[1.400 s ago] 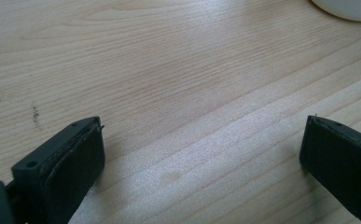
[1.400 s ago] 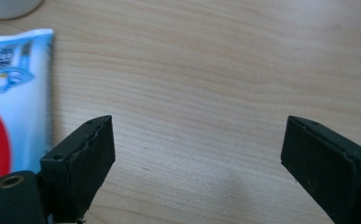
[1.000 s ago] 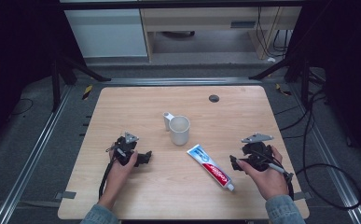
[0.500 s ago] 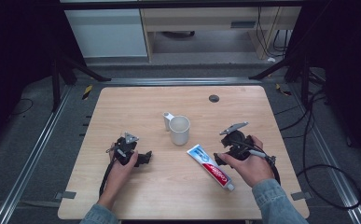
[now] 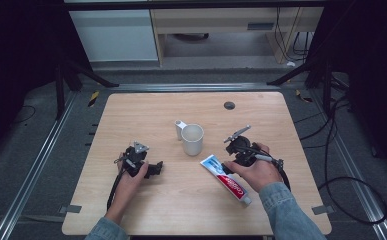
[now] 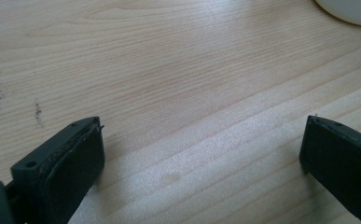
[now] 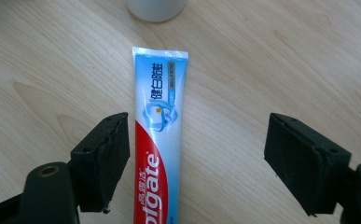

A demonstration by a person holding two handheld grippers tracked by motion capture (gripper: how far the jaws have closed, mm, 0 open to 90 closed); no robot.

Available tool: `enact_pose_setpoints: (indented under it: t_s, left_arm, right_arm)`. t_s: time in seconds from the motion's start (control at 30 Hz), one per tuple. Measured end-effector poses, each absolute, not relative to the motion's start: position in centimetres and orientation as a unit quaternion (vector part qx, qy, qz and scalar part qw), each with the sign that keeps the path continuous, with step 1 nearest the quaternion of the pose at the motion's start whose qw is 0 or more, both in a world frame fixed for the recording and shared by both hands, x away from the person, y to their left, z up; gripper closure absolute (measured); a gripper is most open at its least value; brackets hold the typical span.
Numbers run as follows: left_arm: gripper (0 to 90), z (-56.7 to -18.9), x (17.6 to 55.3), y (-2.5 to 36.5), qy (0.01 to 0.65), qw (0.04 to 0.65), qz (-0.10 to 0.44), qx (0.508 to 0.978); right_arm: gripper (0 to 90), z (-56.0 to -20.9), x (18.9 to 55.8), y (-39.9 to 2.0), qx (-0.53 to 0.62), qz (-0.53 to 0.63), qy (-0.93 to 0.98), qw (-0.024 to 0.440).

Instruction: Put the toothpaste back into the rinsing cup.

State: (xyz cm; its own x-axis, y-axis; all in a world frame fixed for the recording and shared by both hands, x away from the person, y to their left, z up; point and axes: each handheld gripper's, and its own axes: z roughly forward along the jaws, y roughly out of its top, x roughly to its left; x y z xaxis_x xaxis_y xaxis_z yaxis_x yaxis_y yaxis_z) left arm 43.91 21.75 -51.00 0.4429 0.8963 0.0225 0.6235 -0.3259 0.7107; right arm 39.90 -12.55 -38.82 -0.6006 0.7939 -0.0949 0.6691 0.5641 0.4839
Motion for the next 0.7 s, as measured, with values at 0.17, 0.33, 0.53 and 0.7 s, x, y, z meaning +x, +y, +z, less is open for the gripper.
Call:
enact_pose_setpoints:
  t_s: [0.17, 0.33, 0.53, 0.7]
  left_arm:
    - [0.0, -51.0, 44.1, 21.7, 0.484, 0.321, 0.213, 0.786]
    - [0.0, -51.0, 44.2, 21.7, 0.483, 0.321, 0.212, 0.786]
    - [0.0, -51.0, 44.0, 21.7, 0.484, 0.321, 0.213, 0.786]
    - [0.0, -51.0, 43.5, 21.9, 0.484, 0.321, 0.214, 0.786]
  right_arm:
    - [17.2, -39.5, 40.5, -11.8, 0.418, 0.185, 0.879, 0.135]
    - [14.6, -40.1, 40.8, -11.0, 0.415, 0.181, 0.882, 0.129]
    - [15.1, -40.8, 41.1, -10.3, 0.408, 0.168, 0.889, 0.121]
    - [19.1, -41.3, 41.3, -9.3, 0.399, 0.167, 0.895, 0.110]
